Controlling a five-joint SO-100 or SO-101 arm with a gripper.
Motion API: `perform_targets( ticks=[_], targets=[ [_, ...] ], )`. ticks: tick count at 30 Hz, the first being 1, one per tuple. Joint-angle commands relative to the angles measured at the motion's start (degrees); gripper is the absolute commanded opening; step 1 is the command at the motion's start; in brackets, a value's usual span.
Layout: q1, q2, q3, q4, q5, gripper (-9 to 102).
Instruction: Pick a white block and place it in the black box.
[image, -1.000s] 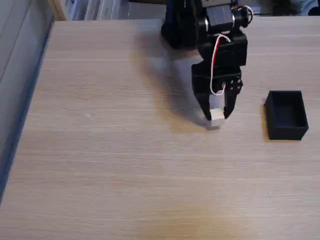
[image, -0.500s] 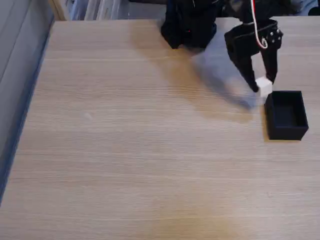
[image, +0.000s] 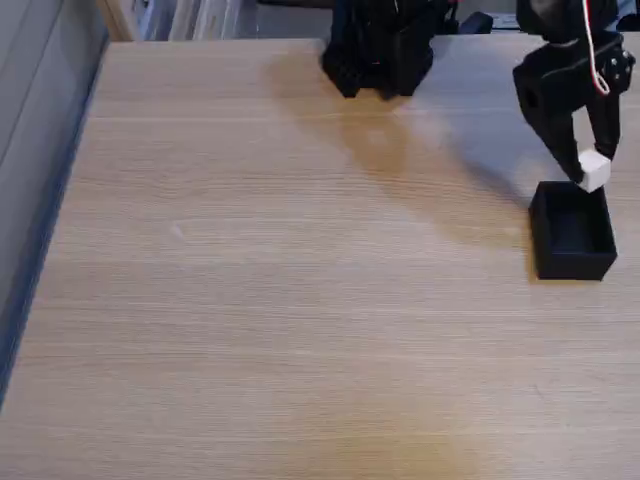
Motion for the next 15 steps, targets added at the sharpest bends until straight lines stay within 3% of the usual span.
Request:
perform_targets(
  ticks=[1,9,15],
  targets=[
    [1.05,-3.16,-5.98,0.88,-0.18,1],
    [3.52,-6.42,-8.70,-0.70,2.64,17],
    [3.87,-6.24,-8.53,-0.62,2.20,18]
  ],
)
